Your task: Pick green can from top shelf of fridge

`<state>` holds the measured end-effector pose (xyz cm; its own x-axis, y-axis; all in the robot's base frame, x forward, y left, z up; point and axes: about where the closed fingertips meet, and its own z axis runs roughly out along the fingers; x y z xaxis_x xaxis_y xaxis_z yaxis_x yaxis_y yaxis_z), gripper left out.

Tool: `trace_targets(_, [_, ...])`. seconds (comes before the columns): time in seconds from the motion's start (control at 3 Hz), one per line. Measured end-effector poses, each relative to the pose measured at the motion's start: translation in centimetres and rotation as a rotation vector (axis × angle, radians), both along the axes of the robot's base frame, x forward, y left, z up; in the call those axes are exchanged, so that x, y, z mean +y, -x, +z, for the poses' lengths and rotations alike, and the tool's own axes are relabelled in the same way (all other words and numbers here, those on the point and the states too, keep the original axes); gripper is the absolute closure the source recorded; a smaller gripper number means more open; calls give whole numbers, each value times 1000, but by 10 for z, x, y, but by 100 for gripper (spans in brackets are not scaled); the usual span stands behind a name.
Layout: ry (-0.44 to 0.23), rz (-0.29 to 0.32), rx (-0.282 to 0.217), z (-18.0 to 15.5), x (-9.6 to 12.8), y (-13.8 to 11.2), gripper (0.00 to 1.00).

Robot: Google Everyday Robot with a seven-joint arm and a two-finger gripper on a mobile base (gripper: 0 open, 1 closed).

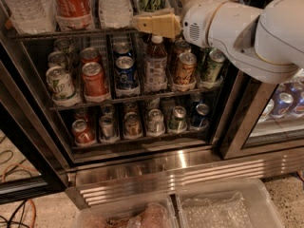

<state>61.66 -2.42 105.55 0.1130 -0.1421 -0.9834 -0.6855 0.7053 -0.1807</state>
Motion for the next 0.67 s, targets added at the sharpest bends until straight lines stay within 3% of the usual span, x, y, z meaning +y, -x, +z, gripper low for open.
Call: trace_targets(0.67, [8, 38, -33, 14, 10, -18, 15])
